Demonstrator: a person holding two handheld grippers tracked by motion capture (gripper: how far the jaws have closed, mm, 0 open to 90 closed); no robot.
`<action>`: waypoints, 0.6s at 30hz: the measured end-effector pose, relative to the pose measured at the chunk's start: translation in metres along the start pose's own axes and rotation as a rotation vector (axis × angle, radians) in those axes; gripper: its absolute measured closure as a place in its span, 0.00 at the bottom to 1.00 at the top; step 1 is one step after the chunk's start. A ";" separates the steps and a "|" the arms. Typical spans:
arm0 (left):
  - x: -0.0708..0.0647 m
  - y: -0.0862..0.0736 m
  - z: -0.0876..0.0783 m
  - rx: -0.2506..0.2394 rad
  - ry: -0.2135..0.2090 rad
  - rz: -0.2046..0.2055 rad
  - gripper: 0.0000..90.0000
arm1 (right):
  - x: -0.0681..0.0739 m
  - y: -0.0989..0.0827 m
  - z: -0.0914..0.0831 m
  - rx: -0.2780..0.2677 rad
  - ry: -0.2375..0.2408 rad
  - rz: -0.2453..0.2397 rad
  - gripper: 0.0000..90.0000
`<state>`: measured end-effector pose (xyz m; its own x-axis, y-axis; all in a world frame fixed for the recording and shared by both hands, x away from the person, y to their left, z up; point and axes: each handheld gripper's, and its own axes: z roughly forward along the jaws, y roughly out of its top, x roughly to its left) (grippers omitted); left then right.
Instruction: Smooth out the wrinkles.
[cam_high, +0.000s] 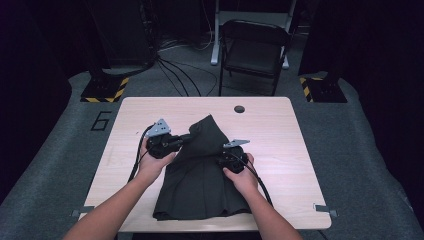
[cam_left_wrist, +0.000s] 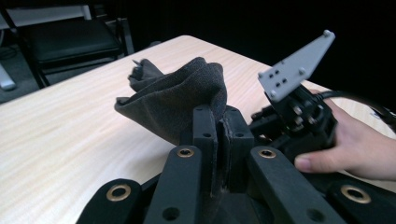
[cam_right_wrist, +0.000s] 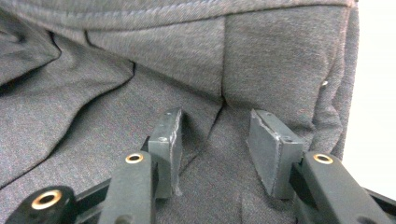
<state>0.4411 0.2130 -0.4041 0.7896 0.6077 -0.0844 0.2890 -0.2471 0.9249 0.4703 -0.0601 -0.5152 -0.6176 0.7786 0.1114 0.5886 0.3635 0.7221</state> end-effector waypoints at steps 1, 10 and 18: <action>-0.001 -0.002 -0.001 0.003 0.000 -0.001 0.95 | 0.000 0.000 0.000 0.000 0.000 0.000 0.60; -0.011 -0.021 -0.007 0.012 -0.037 0.003 0.95 | 0.001 -0.001 -0.001 0.001 0.001 0.028 0.60; -0.026 -0.040 -0.008 0.060 -0.084 0.037 0.95 | 0.000 -0.002 0.000 -0.019 0.000 0.009 0.60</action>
<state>0.4048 0.2136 -0.4356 0.8421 0.5327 -0.0836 0.2886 -0.3142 0.9044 0.4689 -0.0614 -0.5168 -0.6120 0.7821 0.1179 0.5841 0.3465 0.7340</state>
